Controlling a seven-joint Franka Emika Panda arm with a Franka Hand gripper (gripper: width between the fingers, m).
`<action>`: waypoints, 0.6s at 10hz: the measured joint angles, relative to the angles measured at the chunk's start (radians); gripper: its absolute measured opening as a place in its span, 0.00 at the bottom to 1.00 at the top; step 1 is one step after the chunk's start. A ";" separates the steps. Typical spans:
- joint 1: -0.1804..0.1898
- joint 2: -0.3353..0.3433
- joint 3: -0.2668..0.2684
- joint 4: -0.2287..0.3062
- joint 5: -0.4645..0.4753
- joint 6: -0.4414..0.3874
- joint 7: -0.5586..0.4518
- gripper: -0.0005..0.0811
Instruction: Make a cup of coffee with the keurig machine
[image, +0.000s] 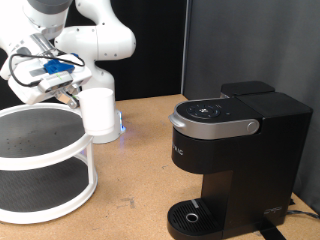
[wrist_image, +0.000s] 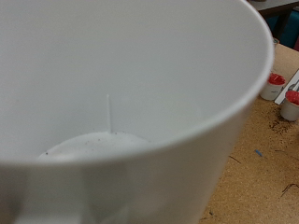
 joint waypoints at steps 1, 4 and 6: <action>0.014 0.008 0.004 0.004 0.013 0.010 0.000 0.10; 0.032 0.020 0.006 0.010 0.022 0.013 0.000 0.10; 0.033 0.020 0.005 0.006 0.030 0.012 0.001 0.10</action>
